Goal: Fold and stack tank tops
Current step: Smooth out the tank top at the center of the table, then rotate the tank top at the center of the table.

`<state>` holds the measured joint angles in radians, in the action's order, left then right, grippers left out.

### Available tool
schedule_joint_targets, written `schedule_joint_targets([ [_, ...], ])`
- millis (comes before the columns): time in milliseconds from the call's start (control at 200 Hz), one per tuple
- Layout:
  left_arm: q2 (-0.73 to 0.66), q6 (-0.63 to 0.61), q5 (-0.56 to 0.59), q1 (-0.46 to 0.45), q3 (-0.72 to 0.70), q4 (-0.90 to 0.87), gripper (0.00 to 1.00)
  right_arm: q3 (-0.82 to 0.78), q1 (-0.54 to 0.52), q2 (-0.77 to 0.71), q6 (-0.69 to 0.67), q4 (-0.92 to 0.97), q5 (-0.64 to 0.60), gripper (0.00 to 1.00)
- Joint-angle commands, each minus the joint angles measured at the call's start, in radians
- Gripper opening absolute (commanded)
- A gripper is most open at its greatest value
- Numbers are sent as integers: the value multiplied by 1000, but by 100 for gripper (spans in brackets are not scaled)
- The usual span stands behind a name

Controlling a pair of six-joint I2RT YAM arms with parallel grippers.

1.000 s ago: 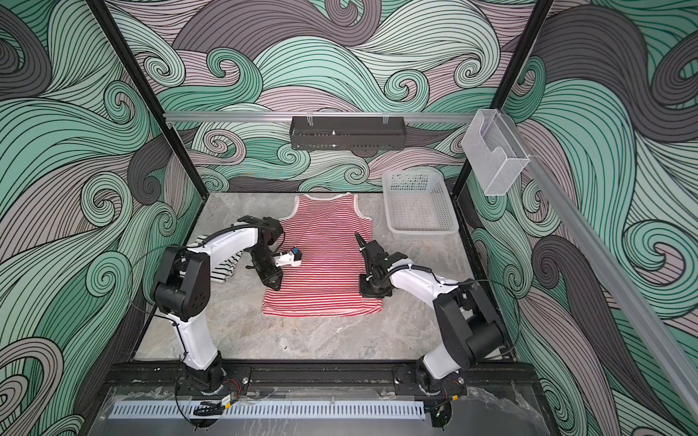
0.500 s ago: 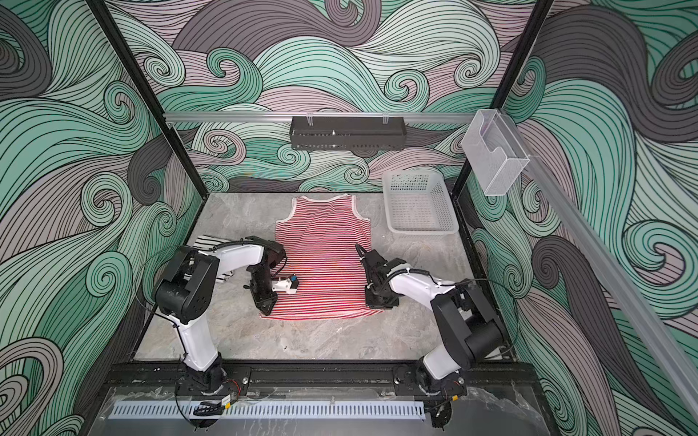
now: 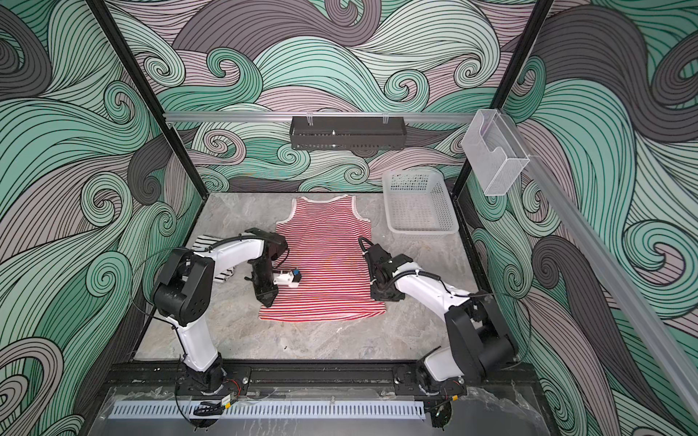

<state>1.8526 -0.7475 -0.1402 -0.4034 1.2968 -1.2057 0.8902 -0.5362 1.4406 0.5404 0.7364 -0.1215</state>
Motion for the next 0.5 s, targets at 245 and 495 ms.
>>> schedule_joint_targets([
  [245, 302, 267, 124, 38, 465, 320, 25, 106, -174, 208, 112, -187, 165, 35],
  [495, 488, 282, 244, 38, 637, 372, 24, 80, -244, 257, 150, -218, 167, 35],
])
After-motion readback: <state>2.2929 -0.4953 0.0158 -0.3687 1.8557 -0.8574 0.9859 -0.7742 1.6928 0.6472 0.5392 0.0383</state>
